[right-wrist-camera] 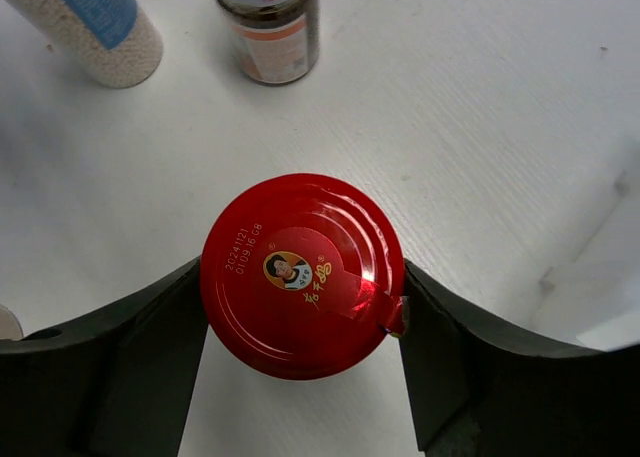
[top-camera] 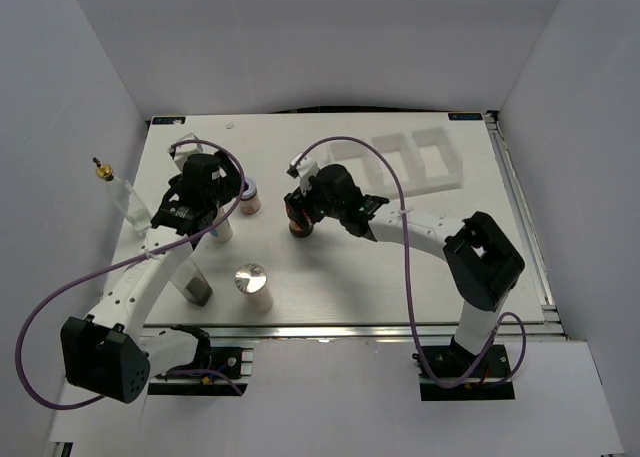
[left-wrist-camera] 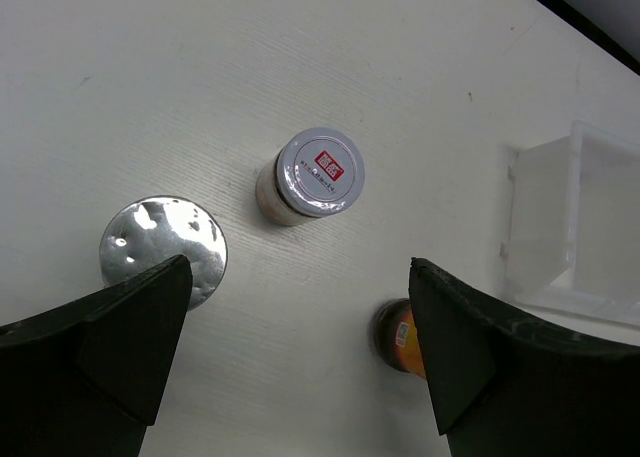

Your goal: Organize the condiment bottles

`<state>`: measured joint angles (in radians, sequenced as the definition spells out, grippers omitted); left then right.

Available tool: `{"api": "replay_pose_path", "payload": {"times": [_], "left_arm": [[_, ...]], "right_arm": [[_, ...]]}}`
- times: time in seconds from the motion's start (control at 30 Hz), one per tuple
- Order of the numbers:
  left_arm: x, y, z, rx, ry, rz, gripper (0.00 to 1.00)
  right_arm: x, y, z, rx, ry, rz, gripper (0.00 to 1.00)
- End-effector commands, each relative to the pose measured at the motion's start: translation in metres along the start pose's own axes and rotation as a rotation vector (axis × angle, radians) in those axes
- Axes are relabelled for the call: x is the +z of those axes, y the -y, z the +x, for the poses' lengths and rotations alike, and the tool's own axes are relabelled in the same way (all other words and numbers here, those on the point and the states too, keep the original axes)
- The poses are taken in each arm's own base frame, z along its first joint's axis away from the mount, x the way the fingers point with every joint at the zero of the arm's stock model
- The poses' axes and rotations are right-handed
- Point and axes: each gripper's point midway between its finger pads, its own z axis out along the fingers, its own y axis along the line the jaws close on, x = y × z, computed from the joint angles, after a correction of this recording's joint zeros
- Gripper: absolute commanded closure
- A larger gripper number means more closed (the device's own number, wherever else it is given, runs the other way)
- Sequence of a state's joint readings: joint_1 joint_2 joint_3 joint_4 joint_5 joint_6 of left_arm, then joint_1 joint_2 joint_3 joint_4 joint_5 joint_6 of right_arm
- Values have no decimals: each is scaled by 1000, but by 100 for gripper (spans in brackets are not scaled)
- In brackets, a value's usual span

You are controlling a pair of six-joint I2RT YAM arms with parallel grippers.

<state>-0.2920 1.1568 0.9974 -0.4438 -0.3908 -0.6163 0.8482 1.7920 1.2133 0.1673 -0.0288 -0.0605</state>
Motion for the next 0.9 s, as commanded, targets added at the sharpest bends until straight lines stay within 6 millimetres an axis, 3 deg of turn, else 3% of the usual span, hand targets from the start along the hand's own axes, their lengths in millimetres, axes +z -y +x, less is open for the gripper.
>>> {"api": "replay_pose_path", "payload": {"times": [0.0, 0.2, 0.33, 0.37, 0.43, 0.47, 0.5, 0.53, 0.57, 0.6, 0.67, 0.87], "left_arm": [[-3, 9, -6, 4, 10, 35, 2], [-9, 9, -9, -11, 29, 58, 2], [-11, 10, -12, -15, 39, 59, 2], [-12, 10, -12, -17, 39, 59, 2], [-13, 12, -12, -22, 37, 72, 2], [-14, 13, -13, -25, 40, 77, 2], [-15, 12, -14, -25, 45, 73, 2], [-15, 11, -15, -27, 50, 71, 2], [-15, 10, -15, -26, 51, 66, 2], [-15, 9, -15, -26, 54, 62, 2], [-15, 6, -17, -26, 62, 45, 2], [-12, 5, -15, -19, 55, 29, 2]], "right_arm": [[-49, 49, -111, -1, 312, 206, 100], [-88, 119, -156, 68, 429, 353, 100], [-94, 169, -161, 116, 429, 453, 100], [-92, 188, -157, 139, 418, 481, 100], [-87, 204, -155, 159, 418, 494, 100], [-77, 218, -143, 172, 391, 511, 100], [-78, 226, -156, 172, 411, 518, 100], [-73, 232, -154, 177, 401, 525, 100], [-60, 242, -140, 187, 361, 533, 100], [-59, 245, -149, 186, 377, 527, 100], [-46, 254, -135, 207, 343, 536, 100], [-33, 258, -116, 269, 330, 513, 100]]}}
